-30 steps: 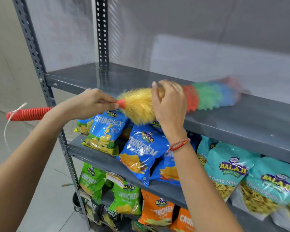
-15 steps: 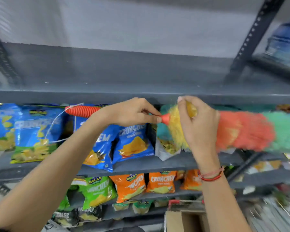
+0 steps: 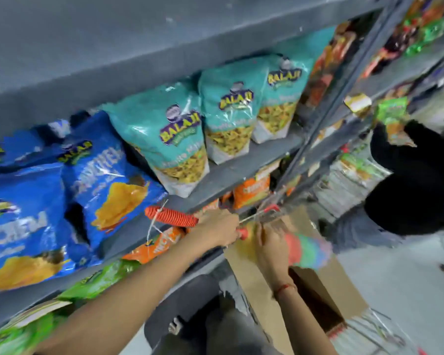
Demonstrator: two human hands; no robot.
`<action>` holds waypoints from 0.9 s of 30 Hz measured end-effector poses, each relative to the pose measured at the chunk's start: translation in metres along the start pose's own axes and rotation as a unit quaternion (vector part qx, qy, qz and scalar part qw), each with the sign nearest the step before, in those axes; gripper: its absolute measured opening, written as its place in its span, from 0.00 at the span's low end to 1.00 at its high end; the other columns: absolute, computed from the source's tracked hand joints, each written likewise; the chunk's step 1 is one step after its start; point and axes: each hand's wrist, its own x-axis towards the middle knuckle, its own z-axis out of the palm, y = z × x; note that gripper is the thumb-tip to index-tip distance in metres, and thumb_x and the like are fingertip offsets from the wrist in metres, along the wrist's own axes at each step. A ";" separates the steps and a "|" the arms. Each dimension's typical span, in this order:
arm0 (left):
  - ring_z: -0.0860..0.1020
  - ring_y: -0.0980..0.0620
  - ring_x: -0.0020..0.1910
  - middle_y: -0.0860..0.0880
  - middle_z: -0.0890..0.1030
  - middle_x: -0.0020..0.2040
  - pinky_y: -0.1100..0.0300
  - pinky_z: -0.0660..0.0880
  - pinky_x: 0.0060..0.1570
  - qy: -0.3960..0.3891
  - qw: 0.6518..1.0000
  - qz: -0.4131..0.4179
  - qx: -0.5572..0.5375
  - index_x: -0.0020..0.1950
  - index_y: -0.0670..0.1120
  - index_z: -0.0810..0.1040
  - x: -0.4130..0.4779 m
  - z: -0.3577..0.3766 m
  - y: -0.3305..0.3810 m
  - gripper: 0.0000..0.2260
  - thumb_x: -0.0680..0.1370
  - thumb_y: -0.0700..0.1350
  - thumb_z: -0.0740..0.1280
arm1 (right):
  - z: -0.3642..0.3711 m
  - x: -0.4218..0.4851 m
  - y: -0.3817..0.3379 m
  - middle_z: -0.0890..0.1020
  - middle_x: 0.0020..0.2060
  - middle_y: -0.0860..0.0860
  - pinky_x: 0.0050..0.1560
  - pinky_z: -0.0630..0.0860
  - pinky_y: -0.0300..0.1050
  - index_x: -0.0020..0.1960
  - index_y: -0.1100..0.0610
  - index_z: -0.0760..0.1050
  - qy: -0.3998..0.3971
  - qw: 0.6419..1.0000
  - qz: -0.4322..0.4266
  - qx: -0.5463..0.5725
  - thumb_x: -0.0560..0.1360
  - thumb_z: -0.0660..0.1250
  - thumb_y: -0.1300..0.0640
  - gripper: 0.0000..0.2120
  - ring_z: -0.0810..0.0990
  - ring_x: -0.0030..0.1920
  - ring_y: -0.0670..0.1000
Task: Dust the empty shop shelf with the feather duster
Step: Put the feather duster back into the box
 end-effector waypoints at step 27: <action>0.78 0.45 0.59 0.47 0.80 0.60 0.54 0.76 0.54 -0.131 0.972 -0.054 0.186 0.60 0.45 0.79 0.151 0.131 0.011 0.14 0.76 0.37 0.63 | 0.083 0.035 0.089 0.77 0.58 0.65 0.56 0.73 0.55 0.62 0.63 0.69 -0.222 0.961 0.135 -0.099 0.82 0.51 0.49 0.20 0.71 0.62 0.64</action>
